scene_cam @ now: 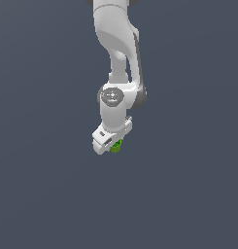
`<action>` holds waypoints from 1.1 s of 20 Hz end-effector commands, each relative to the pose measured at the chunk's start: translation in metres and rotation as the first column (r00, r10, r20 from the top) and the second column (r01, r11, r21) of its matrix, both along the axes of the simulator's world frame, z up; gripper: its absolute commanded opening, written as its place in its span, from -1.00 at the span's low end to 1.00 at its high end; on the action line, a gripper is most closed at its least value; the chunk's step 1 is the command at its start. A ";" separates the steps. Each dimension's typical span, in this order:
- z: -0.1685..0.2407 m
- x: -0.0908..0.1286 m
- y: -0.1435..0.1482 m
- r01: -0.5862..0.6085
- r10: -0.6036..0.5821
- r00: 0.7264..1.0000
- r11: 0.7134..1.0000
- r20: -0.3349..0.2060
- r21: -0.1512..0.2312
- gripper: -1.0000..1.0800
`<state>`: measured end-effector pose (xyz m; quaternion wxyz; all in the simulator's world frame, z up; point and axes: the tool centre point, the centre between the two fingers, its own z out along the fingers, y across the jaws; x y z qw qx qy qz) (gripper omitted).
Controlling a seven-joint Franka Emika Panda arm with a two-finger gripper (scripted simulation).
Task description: Pick up the object and move it to a goal position.
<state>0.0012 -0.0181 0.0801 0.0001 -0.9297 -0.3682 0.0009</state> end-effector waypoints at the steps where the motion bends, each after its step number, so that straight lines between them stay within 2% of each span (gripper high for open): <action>1: 0.020 0.004 0.009 -0.001 0.001 1.000 1.000 0.003 0.000 -1.00; 16: 0.171 0.031 0.085 -0.002 0.002 1.000 1.000 0.002 0.000 -1.00; 22: 0.215 0.041 0.107 -0.001 0.001 1.000 1.000 0.002 0.001 -1.00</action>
